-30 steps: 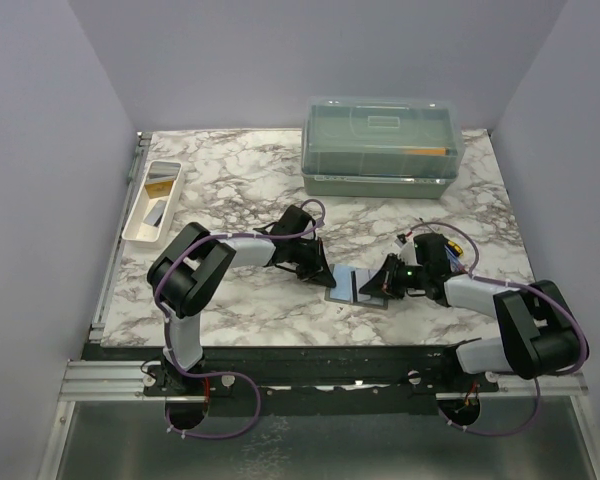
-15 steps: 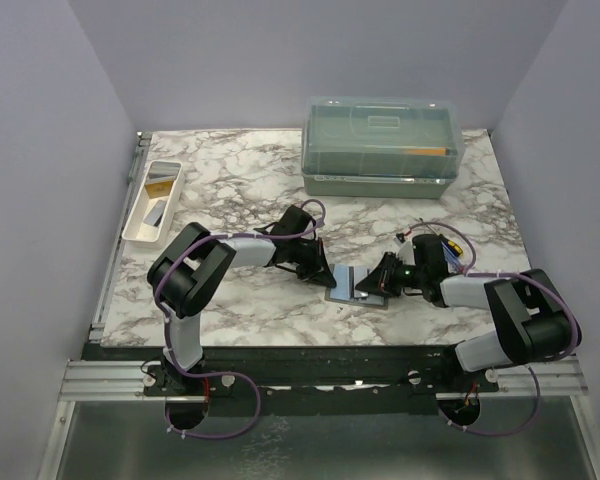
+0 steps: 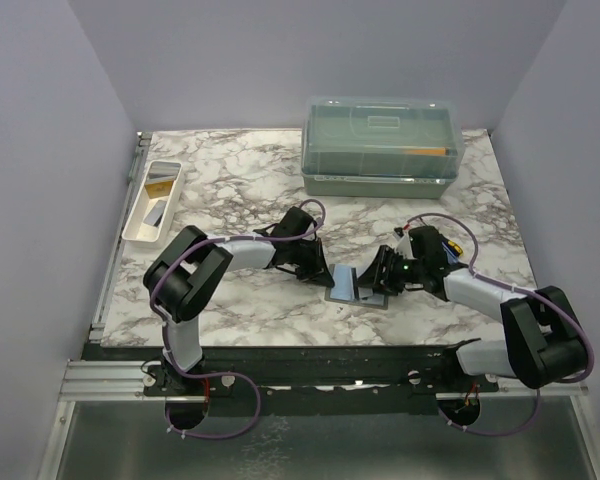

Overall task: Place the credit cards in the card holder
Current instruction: Insert the credit card into the card holder.

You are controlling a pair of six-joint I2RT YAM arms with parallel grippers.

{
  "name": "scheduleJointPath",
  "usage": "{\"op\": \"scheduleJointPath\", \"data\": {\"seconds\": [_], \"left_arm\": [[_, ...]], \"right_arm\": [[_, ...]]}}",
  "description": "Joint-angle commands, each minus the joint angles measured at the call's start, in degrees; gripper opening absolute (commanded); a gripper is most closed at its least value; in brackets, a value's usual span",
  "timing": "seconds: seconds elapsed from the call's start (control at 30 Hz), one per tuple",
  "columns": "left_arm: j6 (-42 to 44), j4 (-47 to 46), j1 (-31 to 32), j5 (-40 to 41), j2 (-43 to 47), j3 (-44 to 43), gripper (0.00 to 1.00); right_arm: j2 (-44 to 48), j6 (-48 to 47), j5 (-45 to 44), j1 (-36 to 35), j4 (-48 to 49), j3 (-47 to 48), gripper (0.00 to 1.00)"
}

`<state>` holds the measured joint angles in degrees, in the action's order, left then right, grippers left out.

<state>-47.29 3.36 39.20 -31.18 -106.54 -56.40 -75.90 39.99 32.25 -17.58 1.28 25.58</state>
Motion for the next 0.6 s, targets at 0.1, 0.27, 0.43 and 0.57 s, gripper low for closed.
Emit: {"op": "scheduleJointPath", "data": {"seconds": [0.1, 0.27, 0.43, 0.57], "left_arm": [[1.6, 3.2, 0.2, 5.4, 3.2, 2.0, 0.1], [1.5, 3.2, 0.2, 6.0, 4.7, 2.5, 0.15], [1.3, 3.0, 0.2, 5.4, 2.3, 2.4, 0.1], [0.7, 2.0, 0.2, 5.0, 1.7, 2.9, 0.08]], "right_arm": [[-3.9, -2.2, -6.6, -3.7, -6.6, 2.1, 0.51], [-4.5, -1.6, -12.0, -4.9, -8.0, 3.3, 0.47], [-3.2, -1.8, -16.3, -5.5, -11.9, 3.8, 0.44], [-1.4, -1.4, -16.8, -5.8, -13.3, 3.2, 0.49]]}}
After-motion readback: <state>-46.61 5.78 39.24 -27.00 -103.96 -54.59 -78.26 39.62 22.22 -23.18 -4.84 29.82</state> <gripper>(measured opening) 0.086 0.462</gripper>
